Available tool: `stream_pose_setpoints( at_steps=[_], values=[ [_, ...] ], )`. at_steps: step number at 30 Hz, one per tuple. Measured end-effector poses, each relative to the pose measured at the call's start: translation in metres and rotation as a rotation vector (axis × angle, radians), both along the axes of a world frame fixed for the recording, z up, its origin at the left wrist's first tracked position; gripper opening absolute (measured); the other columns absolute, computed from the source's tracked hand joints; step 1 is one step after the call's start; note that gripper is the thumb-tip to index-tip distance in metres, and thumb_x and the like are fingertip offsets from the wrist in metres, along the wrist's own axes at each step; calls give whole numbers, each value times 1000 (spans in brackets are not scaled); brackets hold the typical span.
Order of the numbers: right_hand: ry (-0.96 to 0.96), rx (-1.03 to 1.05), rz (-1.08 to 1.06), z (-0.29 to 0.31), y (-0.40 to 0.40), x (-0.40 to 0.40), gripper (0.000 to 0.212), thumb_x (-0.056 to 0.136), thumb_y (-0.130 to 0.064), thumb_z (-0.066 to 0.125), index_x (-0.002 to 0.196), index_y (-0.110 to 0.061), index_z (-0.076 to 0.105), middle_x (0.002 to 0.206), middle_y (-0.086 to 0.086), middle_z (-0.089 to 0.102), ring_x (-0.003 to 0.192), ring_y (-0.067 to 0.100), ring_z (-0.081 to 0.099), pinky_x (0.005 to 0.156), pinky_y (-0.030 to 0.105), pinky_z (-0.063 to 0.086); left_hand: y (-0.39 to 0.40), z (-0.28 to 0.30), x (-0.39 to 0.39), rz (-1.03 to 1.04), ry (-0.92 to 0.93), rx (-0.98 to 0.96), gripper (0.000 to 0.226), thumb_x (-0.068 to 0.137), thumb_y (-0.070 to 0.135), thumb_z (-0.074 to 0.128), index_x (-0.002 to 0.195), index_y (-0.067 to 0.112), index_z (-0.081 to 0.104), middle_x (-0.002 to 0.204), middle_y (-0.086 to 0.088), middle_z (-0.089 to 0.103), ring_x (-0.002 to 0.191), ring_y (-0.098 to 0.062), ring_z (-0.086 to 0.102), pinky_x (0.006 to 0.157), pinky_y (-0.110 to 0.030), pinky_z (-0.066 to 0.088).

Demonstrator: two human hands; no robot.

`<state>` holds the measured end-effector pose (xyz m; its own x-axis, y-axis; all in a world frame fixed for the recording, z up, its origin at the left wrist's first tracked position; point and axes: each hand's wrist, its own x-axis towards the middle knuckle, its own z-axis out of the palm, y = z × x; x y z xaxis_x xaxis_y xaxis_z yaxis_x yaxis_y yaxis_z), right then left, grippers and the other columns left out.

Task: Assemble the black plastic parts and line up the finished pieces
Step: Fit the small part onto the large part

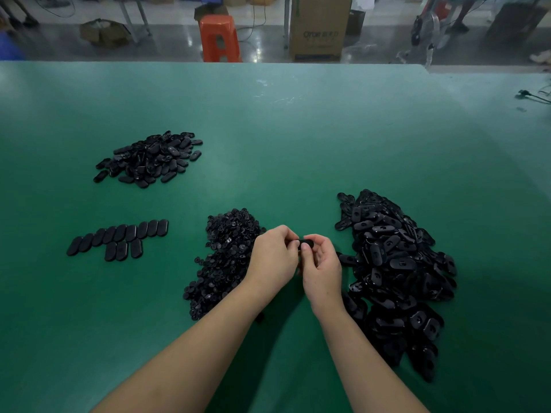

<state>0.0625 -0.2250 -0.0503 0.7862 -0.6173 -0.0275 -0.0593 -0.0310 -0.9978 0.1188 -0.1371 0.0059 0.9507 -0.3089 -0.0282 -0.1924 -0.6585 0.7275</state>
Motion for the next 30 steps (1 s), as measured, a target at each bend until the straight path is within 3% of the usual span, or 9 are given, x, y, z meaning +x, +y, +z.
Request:
stream_pose_setpoints(
  at_steps=[9, 14, 16, 18, 20, 25, 30],
  values=[
    [9, 22, 1, -2, 1, 1, 15, 100, -11, 60, 101, -26, 63, 93, 1, 71, 84, 14, 67, 75, 42, 55, 1, -2, 2, -1, -19, -9, 10, 95, 15, 61, 91, 15, 71, 76, 11, 63, 67, 2, 55, 59, -4, 40],
    [6, 13, 9, -2, 1, 1, 16, 102, -12, 58, 100, -28, 62, 92, 2, 71, 80, 16, 64, 74, 45, 54, 4, 1, 1, -38, 4, -41, 10, 94, 14, 61, 96, 16, 71, 83, 9, 68, 68, -2, 61, 69, -25, 53],
    [0, 10, -9, -1, 1, 0, 19, 103, -12, 55, 99, -29, 62, 93, -3, 72, 85, 12, 67, 76, 39, 55, 5, 4, -1, -124, -63, -11, 17, 92, 11, 61, 105, 18, 69, 93, 8, 69, 79, -2, 62, 77, -24, 49],
    [12, 1, -21, 0, 1, 1, 22, 105, -13, 52, 98, -31, 64, 93, -11, 73, 88, 6, 68, 78, 29, 54, 5, 2, -2, -238, -167, 82, 30, 93, 11, 58, 121, 18, 64, 110, 1, 68, 98, -16, 62, 89, -33, 50],
    [32, 4, -20, 1, 2, 1, 25, 106, -16, 49, 97, -31, 66, 87, -13, 72, 78, 6, 66, 71, 27, 51, 8, 1, -3, -302, -280, 188, 28, 96, 15, 55, 123, 18, 61, 111, -2, 64, 99, -24, 62, 85, -40, 52],
    [18, 81, 7, 3, 4, 1, 30, 108, -13, 44, 98, -27, 69, 73, -8, 67, 59, 11, 53, 54, 31, 46, 18, -1, -4, -376, -513, 393, 22, 98, 21, 58, 120, 19, 57, 104, 1, 60, 86, -22, 64, 63, -27, 39],
    [1, 80, 23, 6, 5, -2, 22, 106, -16, 47, 109, -30, 63, 81, -7, 68, 61, 10, 56, 54, 26, 48, 50, 14, 6, -218, -471, 247, 22, 97, 24, 59, 116, 15, 64, 104, -2, 66, 87, -27, 65, 73, -37, 52]
  ],
)
